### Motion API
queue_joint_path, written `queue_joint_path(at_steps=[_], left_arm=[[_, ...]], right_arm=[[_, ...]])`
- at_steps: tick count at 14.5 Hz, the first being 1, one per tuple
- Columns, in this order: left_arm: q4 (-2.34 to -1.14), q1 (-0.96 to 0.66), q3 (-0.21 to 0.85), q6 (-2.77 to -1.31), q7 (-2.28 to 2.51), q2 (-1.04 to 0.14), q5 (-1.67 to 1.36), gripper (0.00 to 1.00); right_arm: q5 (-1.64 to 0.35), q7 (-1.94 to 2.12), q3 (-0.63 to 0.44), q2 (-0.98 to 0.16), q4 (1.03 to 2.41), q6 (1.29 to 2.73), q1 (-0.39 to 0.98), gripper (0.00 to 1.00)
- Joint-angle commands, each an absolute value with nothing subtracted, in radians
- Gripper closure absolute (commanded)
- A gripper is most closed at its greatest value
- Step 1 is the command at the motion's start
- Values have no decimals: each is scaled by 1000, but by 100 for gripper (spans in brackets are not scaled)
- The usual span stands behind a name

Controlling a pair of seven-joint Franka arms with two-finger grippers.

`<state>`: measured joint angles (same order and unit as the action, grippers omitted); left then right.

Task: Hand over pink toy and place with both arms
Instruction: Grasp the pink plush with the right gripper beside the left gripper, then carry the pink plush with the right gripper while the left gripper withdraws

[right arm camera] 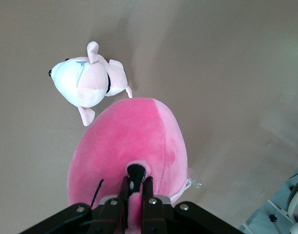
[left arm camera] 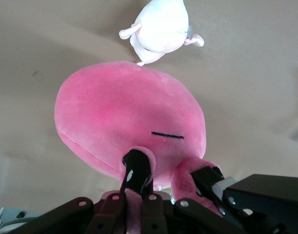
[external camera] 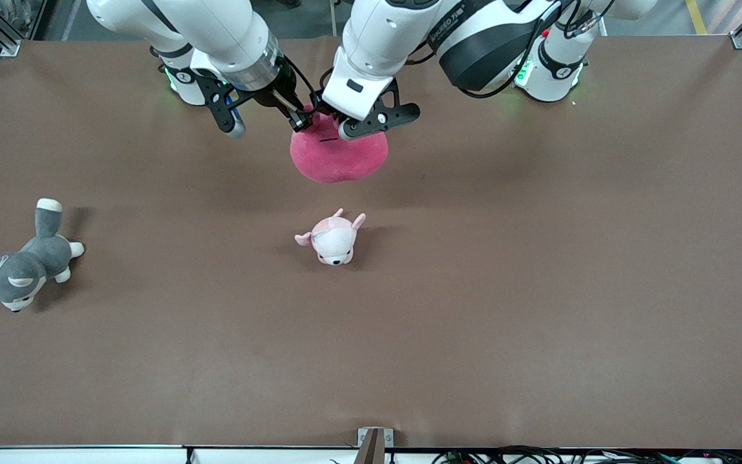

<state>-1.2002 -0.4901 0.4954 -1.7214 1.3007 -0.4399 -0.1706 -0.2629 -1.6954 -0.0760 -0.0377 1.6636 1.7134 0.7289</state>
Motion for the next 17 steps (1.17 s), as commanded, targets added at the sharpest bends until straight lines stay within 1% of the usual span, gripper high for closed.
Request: queue_joint_path(at_steps=[1,2,3,4,7,10,13,14,17], left_arm=[[-1177,-495,492,-1721,1321,-436,-170,67],[-1177,-495,488,-1720,1324,-434,-170,34],[-1177,-495,486,-1720,1324,-434,-170,9],[-1178,-499,483,-1720,1321,-434,-169,0],[-1178,-492,486,-1718,1322,-426,-169,0],[-1181,-477,485,-1694,1319,-391,-166,0],[-1183,-437,477,-1614,1278,-329,-138,0],[-1184,-437,477,-1577,1235,-292,-102,0],[-1196,-378,479,-1465,1108,-212,-77,0]], right_arm=[[-287,-1701,-84,-6,1703,1730,729,100],[-287,-1695,-87,-8,1703,1732,726,100],[-285,-1689,-90,-8,1703,1732,719,100],[-282,-1680,-91,-8,1703,1741,701,100],[-281,-1561,-91,-11,1707,1746,635,100],[-273,-1335,-91,-11,1779,1756,517,100],[-273,-1145,-91,-12,1886,1833,398,100],[-273,-1108,-92,-15,1913,1857,367,100],[-273,-991,-92,-57,1959,1901,267,99]])
